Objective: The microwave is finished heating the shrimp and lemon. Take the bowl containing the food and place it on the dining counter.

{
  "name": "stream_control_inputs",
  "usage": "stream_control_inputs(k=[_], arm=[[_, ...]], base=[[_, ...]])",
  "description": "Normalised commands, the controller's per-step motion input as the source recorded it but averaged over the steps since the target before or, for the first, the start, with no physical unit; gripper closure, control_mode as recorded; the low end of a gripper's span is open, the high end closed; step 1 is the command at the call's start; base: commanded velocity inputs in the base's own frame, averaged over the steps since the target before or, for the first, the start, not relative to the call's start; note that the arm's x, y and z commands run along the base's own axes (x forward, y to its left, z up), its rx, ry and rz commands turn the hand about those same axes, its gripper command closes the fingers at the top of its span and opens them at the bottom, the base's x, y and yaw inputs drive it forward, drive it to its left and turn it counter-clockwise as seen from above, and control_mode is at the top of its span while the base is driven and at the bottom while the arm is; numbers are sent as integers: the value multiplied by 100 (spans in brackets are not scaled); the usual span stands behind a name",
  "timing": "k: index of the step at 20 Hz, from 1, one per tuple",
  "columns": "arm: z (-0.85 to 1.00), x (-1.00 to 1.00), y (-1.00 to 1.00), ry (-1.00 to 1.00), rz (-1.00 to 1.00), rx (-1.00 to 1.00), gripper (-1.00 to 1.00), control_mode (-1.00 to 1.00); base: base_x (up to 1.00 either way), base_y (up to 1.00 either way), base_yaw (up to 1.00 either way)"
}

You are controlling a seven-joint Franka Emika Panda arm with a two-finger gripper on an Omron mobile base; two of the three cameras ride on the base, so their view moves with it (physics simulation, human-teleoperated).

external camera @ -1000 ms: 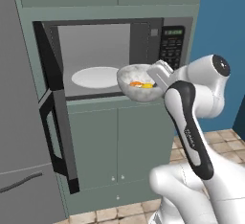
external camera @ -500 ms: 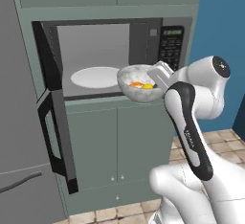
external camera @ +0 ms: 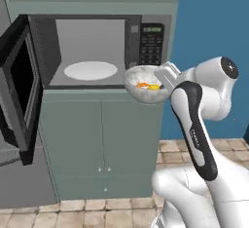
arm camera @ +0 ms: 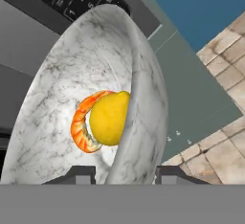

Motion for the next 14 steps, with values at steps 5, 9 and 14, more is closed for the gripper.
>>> stream_control_inputs(k=[5, 9, 14], arm=[[0, 0, 0, 0, 0, 0, 100, 100], [0, 0, 0, 0, 0, 0, 100, 100], [0, 0, 0, 0, 0, 0, 100, 100]], base=[[-65, -28, 89], [-47, -11, 100], [-41, -6, 100]])
